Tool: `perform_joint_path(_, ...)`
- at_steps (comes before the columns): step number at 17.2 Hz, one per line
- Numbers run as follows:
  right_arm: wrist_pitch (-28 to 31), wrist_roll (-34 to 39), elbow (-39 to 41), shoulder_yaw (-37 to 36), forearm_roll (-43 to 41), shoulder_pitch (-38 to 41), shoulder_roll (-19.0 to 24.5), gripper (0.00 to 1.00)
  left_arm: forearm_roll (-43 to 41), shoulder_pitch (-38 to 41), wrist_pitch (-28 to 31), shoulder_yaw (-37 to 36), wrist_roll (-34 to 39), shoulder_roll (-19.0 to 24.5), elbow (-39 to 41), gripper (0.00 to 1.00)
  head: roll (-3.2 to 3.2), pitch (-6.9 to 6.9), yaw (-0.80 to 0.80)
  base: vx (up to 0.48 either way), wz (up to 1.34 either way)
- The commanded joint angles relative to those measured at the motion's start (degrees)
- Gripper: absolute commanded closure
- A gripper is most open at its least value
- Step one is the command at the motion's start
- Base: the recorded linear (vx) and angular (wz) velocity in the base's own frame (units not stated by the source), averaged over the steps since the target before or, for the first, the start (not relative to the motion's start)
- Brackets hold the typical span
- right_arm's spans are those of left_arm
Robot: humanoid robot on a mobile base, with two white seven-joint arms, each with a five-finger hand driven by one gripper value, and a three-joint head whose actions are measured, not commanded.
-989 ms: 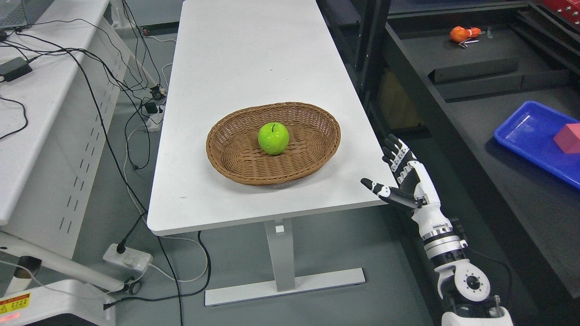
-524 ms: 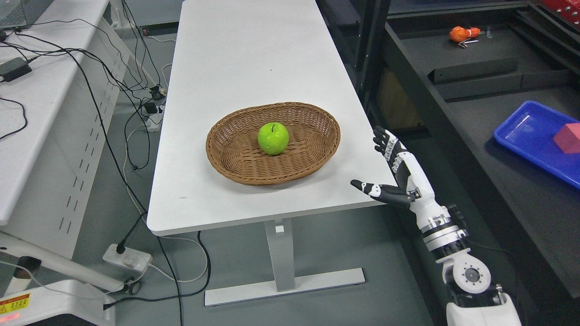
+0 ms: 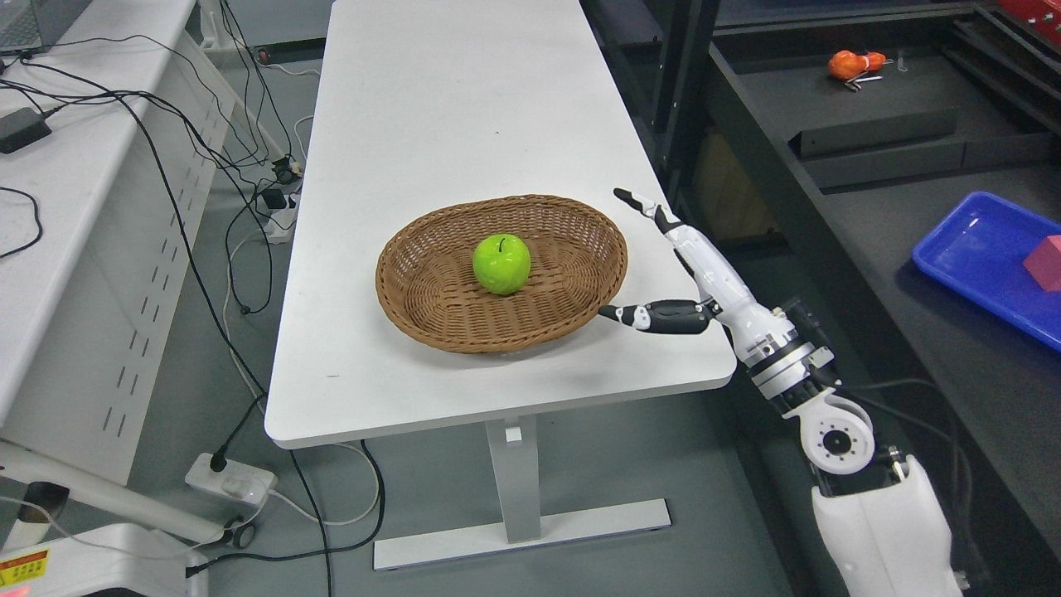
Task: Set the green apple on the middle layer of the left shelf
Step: 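Reach the right hand toward the green apple in the wicker basket, then close the right hand fingers around the green apple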
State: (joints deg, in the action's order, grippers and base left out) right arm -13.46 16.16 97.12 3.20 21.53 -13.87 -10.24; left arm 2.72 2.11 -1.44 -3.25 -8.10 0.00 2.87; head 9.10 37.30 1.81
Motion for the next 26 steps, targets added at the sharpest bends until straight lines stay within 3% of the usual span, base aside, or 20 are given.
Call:
perform_joint_path(1,3.0,3.07,-7.19,12.61,8.49,-10.71,-2.94,0.0,0.0,-0.01,0.04,0.0,0.02,1.0,0.03,0.0,0.0,0.0,0.0,0.127,0.0)
perform_joint_path(5,2.65,15.2,-8.35,18.93,9.84,-13.11,-5.66,0.0,0.0,-0.01,0.04,0.0,0.02,1.0,-0.06,0.0,0.0,0.0,0.0,0.147,-0.01)
perform_joint_path(11,3.09,15.57,-11.06,22.01,12.9,-13.64,-4.88,0.0,0.0,-0.01,0.04,0.0,0.02,1.0,0.03,0.0,0.0,0.01,0.0,0.169,0.01)
perform_joint_path(18,2.13,16.36,-12.4,25.19,14.42,-13.2,-9.01,0.0,0.0,-0.01,0.04,0.0,0.02,1.0,0.03,0.0,0.0,0.01,0.0,0.116,0.0)
perform_joint_path(26,-4.99,15.49,-12.31,24.57,14.06,-12.32,-9.8,0.0,0.0,-0.01,0.04,0.0,0.02,1.0,0.03,0.0,-0.01,0.01,0.0,0.057,0.0)
